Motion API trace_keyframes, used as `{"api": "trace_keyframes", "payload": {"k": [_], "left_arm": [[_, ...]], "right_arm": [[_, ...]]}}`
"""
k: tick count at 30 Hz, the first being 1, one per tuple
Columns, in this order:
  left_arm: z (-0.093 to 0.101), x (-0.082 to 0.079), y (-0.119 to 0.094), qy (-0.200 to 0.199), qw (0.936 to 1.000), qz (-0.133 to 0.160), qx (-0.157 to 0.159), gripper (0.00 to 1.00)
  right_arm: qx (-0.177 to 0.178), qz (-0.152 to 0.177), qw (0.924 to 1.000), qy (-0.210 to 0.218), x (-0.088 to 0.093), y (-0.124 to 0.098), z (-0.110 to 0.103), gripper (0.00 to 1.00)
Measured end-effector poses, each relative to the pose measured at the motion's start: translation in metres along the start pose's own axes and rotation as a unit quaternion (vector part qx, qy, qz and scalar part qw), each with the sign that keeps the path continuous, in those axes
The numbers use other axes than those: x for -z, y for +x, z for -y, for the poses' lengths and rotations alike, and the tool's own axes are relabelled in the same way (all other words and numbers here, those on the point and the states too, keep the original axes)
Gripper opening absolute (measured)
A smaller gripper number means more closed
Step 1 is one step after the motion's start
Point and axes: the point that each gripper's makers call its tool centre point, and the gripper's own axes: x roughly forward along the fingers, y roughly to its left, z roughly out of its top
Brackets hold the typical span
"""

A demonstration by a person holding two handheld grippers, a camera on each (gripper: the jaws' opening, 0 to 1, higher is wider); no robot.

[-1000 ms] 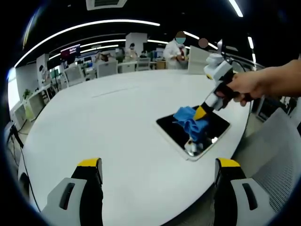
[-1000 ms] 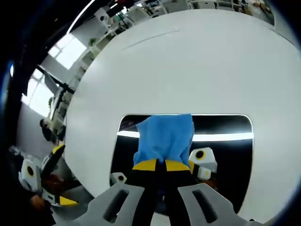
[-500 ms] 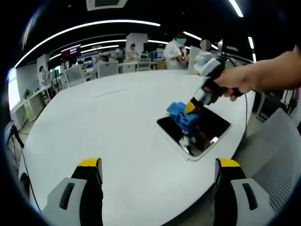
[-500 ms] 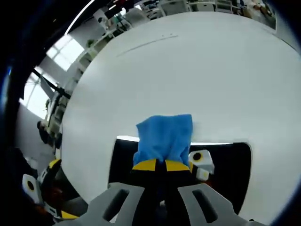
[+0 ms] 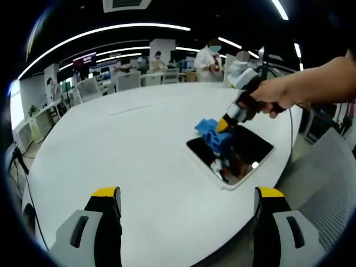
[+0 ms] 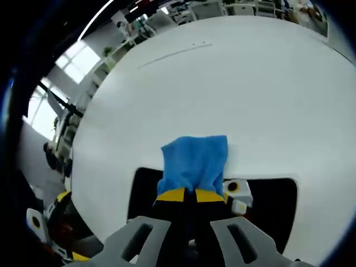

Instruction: Wipe the mirror surface with the cleaning cloth until all visible marks leave the cleaned area.

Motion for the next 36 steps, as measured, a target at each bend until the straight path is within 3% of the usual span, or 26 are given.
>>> {"api": "trace_keyframes", "payload": {"k": [20, 24, 31, 36], "left_arm": [[-0.001, 0.000, -0.001, 0.004, 1.0000, -0.002, -0.005, 1.00], [-0.002, -0.005, -0.003, 0.004, 0.9999, 0.015, -0.007, 1.00], [0.003, -0.003, 0.001, 0.012, 0.9999, 0.004, 0.004, 1.00], [-0.003, -0.003, -0.001, 0.003, 1.0000, 0.005, -0.007, 1.00]], "right_arm": [[-0.001, -0.001, 1.0000, -0.007, 0.001, 0.000, 0.003, 0.00], [-0.006, -0.005, 0.9999, -0.009, 0.000, 0.000, 0.003, 0.00], [0.001, -0.004, 1.0000, 0.004, 0.002, -0.008, 0.016, 0.00], [0.004, 0.003, 1.0000, 0.003, 0.003, -0.013, 0.026, 0.00]]}}
